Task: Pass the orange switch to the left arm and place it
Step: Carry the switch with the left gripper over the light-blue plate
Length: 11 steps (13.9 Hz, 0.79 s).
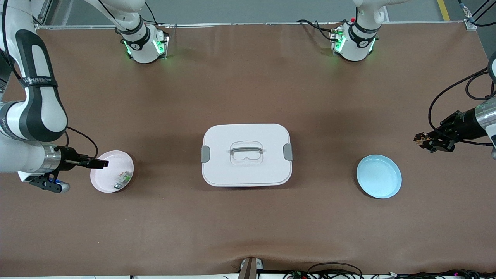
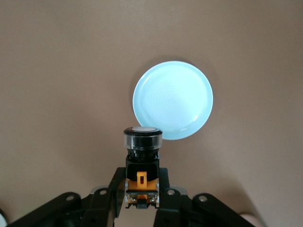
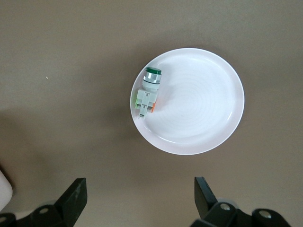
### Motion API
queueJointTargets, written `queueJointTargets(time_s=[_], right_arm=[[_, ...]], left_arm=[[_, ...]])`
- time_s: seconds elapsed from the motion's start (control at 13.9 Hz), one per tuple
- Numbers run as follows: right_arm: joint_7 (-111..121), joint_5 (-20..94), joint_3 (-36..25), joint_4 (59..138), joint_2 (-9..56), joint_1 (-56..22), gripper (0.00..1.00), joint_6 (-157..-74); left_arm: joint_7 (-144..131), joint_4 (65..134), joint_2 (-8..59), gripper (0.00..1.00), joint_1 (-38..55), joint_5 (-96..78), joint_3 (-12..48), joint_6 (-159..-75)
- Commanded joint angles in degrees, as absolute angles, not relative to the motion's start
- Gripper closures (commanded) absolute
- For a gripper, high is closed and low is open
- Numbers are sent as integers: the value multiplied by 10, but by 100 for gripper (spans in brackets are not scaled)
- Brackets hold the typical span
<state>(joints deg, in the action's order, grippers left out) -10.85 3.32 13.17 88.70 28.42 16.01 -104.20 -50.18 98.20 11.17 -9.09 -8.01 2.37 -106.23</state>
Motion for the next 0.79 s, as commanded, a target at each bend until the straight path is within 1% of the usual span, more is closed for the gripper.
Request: queueJointTargets(time_s=[0.0, 0.43, 0.72], right_arm=[[-91, 26, 142, 902, 276, 174, 0, -1051], [-54, 25, 142, 901, 277, 189, 0, -1061], [-54, -21, 142, 898, 275, 183, 0, -1072]], left_arm=[[-561, 979, 141, 97, -92, -43, 29, -1094], [-646, 978, 213, 97, -80, -35, 32, -1186], [-700, 976, 255, 97, -57, -34, 32, -1240]])
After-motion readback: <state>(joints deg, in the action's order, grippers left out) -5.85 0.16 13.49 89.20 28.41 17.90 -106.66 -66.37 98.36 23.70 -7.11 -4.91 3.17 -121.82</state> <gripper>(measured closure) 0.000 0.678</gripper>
